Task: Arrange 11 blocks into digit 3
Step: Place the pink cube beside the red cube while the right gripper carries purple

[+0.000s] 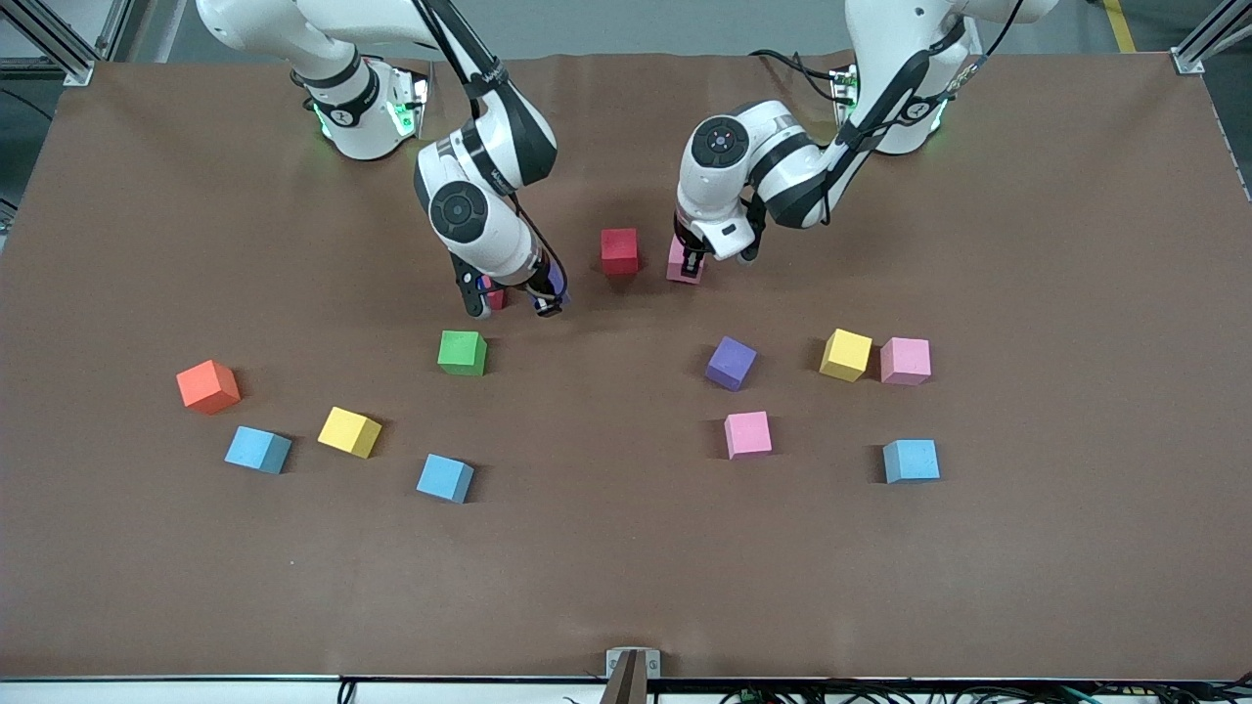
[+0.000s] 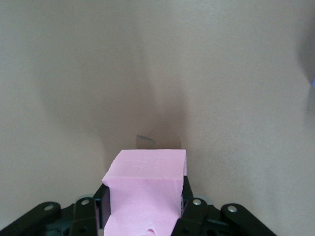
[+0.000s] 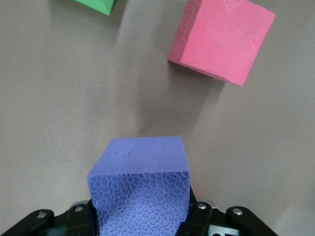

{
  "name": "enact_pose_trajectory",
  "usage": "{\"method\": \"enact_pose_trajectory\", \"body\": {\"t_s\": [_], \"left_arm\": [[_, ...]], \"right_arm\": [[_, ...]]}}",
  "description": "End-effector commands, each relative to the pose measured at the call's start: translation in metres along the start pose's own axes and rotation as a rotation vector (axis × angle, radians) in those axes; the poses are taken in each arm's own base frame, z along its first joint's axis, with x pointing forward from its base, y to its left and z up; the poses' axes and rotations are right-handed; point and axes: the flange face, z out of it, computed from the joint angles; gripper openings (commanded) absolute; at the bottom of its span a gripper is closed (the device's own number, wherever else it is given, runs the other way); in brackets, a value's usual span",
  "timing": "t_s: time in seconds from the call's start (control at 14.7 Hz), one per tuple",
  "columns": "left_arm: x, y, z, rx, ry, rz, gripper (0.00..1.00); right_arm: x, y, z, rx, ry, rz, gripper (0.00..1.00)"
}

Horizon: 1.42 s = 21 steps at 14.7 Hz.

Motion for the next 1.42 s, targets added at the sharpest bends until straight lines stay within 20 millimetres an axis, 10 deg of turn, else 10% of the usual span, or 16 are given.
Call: {"method": "enact_pose_trajectory", "body": {"t_s": [0.0, 0.88, 1.36], "left_arm": [[-0.003, -0.002, -0.002, 0.001, -0.013, -0.085, 0.14], [-0.045, -0.027, 0.005, 0.000, -0.051, -0.234, 0.13], [-0.051, -0.023, 0.008, -0.022, -0.038, -0.165, 0.13]], "right_arm": [[-0.003, 0.015, -0.005, -0.011, -0.013, -0.025, 0.01], [0.024, 0.002, -0.031, 0.002, -0.026, 0.082, 0.00], [-0.016, 0.024, -0.006, -0.040, 0.004, 0.221, 0.00]]}}
